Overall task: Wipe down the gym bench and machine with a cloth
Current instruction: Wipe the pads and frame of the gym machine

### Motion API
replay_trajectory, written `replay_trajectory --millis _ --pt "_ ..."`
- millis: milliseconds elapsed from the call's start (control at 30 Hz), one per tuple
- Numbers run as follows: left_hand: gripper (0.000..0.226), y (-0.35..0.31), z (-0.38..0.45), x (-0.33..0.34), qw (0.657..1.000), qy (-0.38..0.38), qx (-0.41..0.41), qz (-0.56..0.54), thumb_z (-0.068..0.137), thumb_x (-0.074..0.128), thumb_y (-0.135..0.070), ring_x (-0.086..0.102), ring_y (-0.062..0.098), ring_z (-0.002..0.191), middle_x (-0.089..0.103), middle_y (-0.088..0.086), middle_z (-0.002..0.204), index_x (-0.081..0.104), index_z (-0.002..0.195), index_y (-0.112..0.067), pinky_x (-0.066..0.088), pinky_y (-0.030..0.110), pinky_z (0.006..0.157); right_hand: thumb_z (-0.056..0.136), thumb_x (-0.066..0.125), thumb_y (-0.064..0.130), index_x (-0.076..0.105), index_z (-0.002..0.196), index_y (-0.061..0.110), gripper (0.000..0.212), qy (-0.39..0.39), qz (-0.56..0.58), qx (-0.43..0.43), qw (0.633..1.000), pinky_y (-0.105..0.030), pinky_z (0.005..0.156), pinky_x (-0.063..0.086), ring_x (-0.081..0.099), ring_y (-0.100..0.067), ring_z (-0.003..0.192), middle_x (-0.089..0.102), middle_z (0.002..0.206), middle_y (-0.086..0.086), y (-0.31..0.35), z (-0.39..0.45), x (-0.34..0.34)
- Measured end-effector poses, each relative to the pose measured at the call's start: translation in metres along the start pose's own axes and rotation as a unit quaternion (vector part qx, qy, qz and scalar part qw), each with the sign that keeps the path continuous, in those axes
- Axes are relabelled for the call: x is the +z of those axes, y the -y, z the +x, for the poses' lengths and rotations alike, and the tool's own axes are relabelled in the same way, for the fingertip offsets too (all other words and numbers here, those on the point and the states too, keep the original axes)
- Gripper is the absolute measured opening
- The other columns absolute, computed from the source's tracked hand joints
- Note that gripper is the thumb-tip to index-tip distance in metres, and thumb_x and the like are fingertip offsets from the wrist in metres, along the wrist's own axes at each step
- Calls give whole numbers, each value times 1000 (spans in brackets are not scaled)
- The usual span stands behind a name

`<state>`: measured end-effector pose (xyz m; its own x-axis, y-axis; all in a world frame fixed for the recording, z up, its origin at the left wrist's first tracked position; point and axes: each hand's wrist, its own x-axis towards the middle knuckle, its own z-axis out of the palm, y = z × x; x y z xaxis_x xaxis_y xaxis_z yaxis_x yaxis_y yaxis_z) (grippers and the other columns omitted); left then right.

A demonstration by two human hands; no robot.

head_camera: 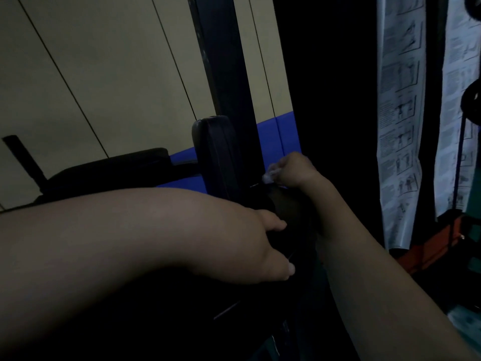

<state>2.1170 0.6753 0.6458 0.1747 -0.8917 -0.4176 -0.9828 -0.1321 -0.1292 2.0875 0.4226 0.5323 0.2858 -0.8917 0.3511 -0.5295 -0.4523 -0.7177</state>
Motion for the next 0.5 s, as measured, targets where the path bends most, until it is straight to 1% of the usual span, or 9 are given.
replay_trajectory --millis 67,133,200,233,267,333,400,467,500 --pt "67 0 2 1 1000 -4 2 -2 87 46 -62 43 7 120 41 -10 143 12 144 -53 26 14 82 84 71 18 71 99 6 20 -57 75 3 996 -28 71 53 64 -18 84 70 97 -7 -7 0 -4" --pt "66 0 4 1 1000 -5 2 -8 88 46 -61 44 5 110 45 -11 136 12 144 -53 30 14 76 81 74 20 70 91 10 15 -20 166 -29 985 -21 61 50 61 -13 76 67 86 -3 0 -3 -5" --pt "66 -1 4 1 1000 0 4 -14 88 46 -61 39 3 95 45 -12 119 12 144 -52 32 12 67 80 73 20 72 92 13 13 80 140 -67 985 -21 69 53 64 -14 85 69 91 -2 13 -5 -2" --pt "67 -1 4 1 1000 0 6 -11 88 46 -60 36 3 93 45 -11 118 11 144 -52 33 13 68 81 72 19 72 95 12 16 113 107 -75 985 -24 76 54 64 -15 91 70 97 -3 17 -4 1" --pt "67 -2 5 1 1000 -1 8 -6 88 46 -60 35 2 93 46 -10 125 11 145 -52 33 15 73 81 72 19 72 97 10 19 126 78 -69 986 -25 82 53 64 -14 94 70 99 -3 19 -2 3" --pt "66 -1 5 1 1000 -1 8 3 89 45 -60 33 2 95 43 -8 138 10 145 -51 28 13 80 82 72 22 71 97 11 19 126 63 -45 989 -23 83 51 62 -9 91 69 96 1 21 2 4" --pt "66 -2 2 0 1000 6 4 8 88 45 -61 34 2 96 43 -8 139 11 144 -52 27 14 82 82 72 22 70 95 11 17 112 55 -25 992 -24 82 51 62 -10 88 69 97 1 17 4 6" --pt "67 -2 1 -1 1000 8 3 19 87 45 -62 37 3 99 42 -8 139 12 144 -54 27 16 84 81 72 25 71 93 8 21 55 17 13 998 -31 86 53 64 -17 91 70 101 -5 9 7 5" --pt "67 -2 0 -1 1000 6 2 22 87 46 -62 40 4 105 40 -8 142 12 144 -54 27 15 85 82 71 26 72 97 10 22 18 10 41 999 -31 85 53 64 -21 93 70 103 -6 4 6 1"
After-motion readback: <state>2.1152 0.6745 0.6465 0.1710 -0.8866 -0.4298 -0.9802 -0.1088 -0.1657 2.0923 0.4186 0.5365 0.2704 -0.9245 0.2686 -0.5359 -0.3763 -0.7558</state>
